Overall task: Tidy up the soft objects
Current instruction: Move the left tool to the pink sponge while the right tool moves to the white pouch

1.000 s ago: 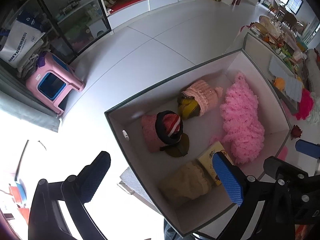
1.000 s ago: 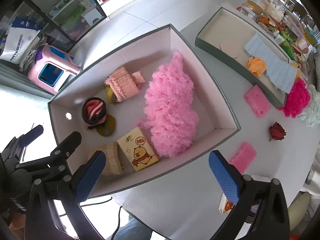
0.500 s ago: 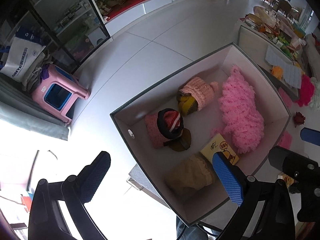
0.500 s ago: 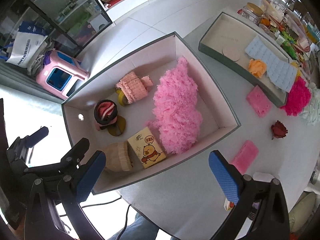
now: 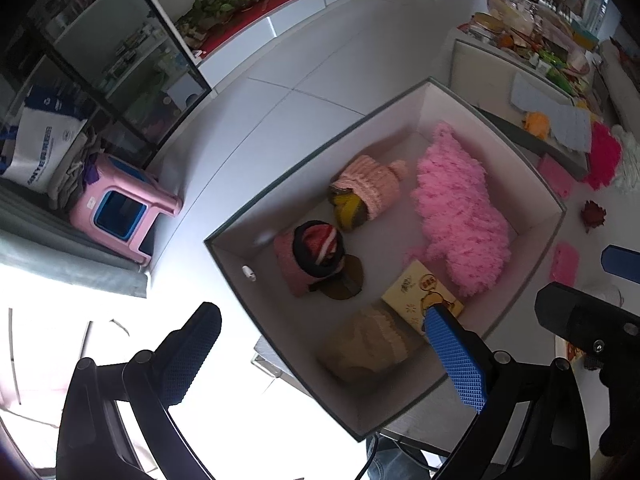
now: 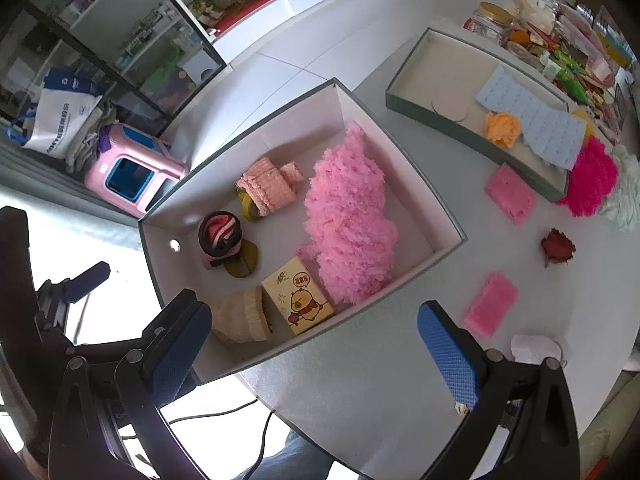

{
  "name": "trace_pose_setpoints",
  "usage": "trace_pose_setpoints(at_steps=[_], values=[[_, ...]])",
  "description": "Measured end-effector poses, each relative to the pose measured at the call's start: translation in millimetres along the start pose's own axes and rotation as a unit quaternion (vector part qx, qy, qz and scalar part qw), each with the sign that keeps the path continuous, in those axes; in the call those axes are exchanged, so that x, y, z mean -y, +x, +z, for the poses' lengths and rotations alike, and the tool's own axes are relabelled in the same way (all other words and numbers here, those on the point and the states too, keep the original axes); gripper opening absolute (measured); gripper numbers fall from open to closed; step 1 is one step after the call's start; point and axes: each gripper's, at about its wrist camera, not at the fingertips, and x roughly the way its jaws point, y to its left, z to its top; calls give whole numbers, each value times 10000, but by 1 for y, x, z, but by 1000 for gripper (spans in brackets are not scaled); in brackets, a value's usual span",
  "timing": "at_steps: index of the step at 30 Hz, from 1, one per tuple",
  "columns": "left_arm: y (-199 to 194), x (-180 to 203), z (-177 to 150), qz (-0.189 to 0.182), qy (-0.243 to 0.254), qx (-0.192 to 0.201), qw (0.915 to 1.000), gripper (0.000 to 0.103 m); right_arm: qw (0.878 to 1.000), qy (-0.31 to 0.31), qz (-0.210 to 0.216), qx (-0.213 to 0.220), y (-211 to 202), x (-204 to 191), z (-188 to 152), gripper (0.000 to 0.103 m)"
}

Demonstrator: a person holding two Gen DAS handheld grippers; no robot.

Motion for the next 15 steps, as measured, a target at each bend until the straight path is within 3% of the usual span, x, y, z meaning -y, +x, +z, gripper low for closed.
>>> trace_pose_setpoints(at_steps=[11,15], values=[[-8,67,-1,-170,702,-41,9974,102,9983,565,56,116,-13,49,-25,103],[-7,102,-3,-451,1025,-181,9935,102,9955,944,32,119,-17,80,-40,103]])
